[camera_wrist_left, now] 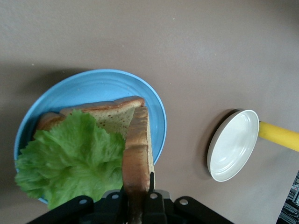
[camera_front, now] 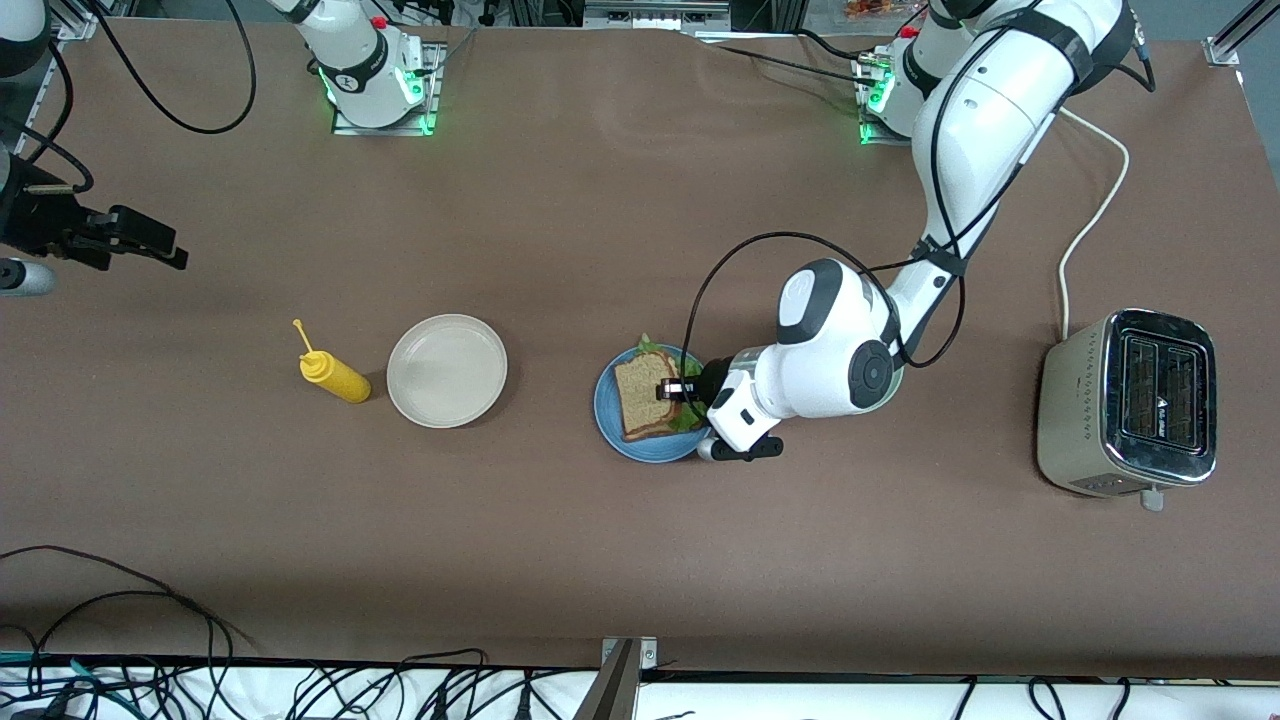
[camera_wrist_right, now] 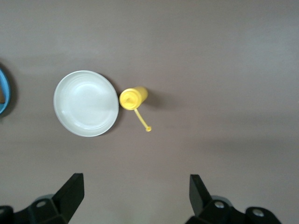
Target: Make sandwich in blue plate with both arms
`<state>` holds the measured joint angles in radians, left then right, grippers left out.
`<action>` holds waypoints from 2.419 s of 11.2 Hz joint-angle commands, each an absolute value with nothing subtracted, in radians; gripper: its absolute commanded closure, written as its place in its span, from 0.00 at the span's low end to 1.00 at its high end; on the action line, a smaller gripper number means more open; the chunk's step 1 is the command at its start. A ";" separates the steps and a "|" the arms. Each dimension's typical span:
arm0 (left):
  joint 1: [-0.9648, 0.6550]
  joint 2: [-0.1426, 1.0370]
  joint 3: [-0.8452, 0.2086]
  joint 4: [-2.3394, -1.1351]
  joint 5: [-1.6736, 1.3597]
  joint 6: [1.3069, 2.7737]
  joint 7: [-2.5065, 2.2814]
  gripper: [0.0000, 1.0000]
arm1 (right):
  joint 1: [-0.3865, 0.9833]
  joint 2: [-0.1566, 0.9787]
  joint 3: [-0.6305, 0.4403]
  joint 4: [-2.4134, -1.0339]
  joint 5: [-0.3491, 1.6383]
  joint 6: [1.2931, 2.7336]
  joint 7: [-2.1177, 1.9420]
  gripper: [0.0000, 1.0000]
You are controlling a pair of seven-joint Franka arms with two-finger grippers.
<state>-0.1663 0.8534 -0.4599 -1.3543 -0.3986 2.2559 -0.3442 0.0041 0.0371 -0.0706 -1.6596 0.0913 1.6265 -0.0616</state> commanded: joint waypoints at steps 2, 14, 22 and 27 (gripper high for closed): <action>-0.170 0.868 -0.468 -1.344 -0.336 2.269 -0.331 1.00 | 0.001 0.054 -0.094 -1.614 0.138 1.592 -0.031 0.00; -0.106 0.671 -0.457 -1.367 -0.186 1.995 -0.389 0.00 | 0.021 0.063 -0.049 -1.565 -0.064 1.581 -0.093 0.00; -0.091 0.393 -0.325 -1.356 -0.061 1.626 -0.405 0.00 | 0.020 0.061 -0.025 -1.565 0.050 1.552 -0.066 0.00; -0.077 0.255 -0.246 -1.367 0.018 1.517 -0.309 0.00 | 0.020 0.061 -0.021 -1.565 0.013 1.543 -0.096 0.00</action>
<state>-0.0802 0.3333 -0.2943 -1.3371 -0.0152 1.5538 -0.3859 0.0242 0.0521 -0.0242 -1.5945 0.0518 1.5664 -0.0570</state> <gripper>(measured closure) 0.000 0.000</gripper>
